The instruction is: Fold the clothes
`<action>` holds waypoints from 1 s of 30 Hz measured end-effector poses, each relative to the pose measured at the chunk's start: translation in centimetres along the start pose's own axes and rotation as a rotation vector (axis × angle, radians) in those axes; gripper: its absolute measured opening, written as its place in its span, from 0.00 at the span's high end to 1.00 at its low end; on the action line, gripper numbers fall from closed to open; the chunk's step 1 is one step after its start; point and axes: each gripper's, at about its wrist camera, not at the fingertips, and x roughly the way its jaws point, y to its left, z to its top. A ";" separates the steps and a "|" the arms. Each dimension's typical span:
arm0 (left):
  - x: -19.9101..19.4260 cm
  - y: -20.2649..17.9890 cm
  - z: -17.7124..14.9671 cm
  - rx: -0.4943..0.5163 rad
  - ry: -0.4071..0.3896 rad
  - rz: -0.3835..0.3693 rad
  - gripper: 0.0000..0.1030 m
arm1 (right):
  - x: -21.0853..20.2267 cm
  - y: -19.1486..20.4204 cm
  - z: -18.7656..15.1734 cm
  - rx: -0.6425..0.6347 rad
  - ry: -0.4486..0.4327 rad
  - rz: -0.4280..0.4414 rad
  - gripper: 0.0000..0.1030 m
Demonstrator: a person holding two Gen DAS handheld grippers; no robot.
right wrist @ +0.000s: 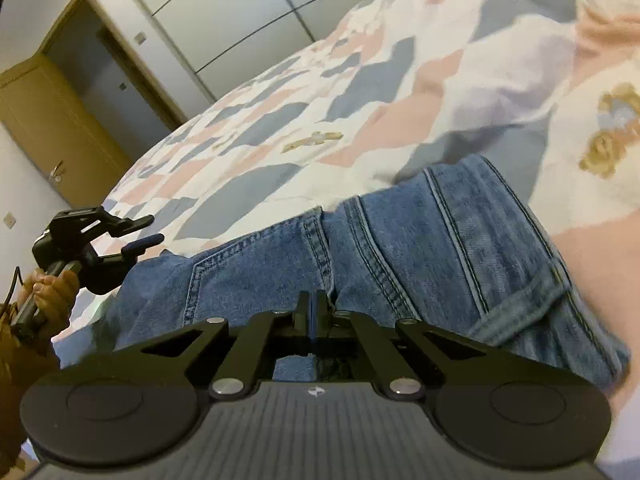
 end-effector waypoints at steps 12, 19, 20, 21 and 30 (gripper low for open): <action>2.7 -1.4 -2.4 0.170 0.133 0.103 0.80 | 0.5 0.9 1.5 -0.073 0.031 -0.025 1.00; 3.3 -2.8 -0.7 0.239 0.043 0.156 0.89 | 1.1 2.9 2.1 -0.223 0.046 -0.119 1.00; 3.6 -2.6 -0.5 0.239 0.039 0.171 0.89 | 1.2 3.0 2.2 -0.235 0.050 -0.124 1.00; 3.5 -2.3 -0.5 0.223 0.034 0.159 0.89 | 1.3 3.1 2.2 -0.242 0.053 -0.126 1.00; -0.4 -3.6 -2.7 0.271 0.067 0.066 0.67 | 1.3 3.6 2.2 -0.289 0.056 -0.104 0.86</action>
